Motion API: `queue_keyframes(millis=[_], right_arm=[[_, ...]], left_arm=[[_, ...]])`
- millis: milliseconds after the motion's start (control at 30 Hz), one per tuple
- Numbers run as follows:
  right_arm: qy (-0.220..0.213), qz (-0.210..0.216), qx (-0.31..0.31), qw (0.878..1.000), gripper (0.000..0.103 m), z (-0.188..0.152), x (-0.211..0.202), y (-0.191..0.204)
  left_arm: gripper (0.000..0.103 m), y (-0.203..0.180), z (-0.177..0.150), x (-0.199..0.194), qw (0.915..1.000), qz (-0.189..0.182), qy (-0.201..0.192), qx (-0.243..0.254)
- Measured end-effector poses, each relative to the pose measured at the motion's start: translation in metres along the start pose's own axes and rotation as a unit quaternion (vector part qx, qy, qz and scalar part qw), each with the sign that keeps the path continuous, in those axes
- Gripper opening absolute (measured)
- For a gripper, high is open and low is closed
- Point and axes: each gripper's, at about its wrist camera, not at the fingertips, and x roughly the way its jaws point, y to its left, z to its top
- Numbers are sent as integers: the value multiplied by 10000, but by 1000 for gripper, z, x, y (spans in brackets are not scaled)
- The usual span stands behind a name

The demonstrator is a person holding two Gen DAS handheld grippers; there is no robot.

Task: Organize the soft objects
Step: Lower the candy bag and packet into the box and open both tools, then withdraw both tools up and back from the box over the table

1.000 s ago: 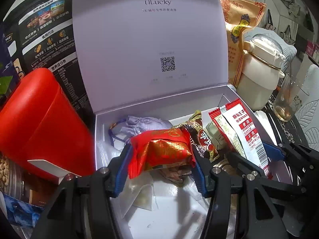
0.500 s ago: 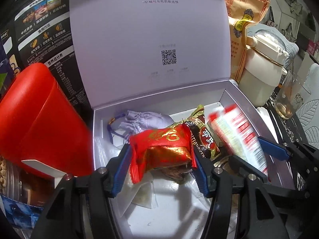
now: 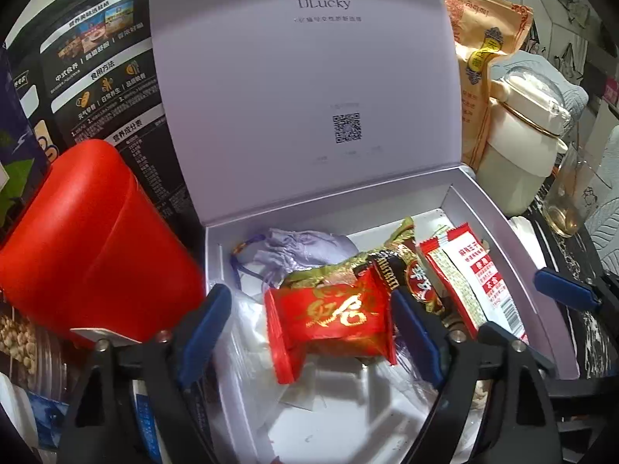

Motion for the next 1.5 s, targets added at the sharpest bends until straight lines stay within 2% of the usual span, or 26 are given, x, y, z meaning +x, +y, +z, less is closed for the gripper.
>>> queue_keyframes(millis=[67, 200, 367, 600, 700, 1100, 1367, 1500], right_arm=[[-7, -11, 30, 10000, 69, 0, -2, -7], [-29, 107, 126, 9999, 70, 1, -5, -10], [-71, 49, 77, 9999, 69, 1, -5, -12], [-258, -28, 86, 9996, 70, 4, -23, -16], [-332, -71, 94, 9994, 70, 8, -30, -17], [-1066, -281, 47, 9939, 69, 25, -103, -18], [-1578, -389, -26, 9867, 70, 23, -160, -10], [-1803, -406, -114, 9827, 74, 17, -187, -1]], left_arm=[[92, -1, 0, 2, 10000, -7, 24, 10], [92, -6, 0, 5, 10000, 10, 16, 58], [92, -9, 1, 6, 10000, -35, 26, 0], [92, -6, 5, -15, 9999, -25, -144, 16], [92, -6, 8, -32, 9993, 118, -347, 80], [92, -1, 21, -117, 9939, 66, -1098, 3], [92, 1, 15, -179, 9869, -34, -1612, 2], [92, 0, 6, -206, 9829, -46, -1842, 30]])
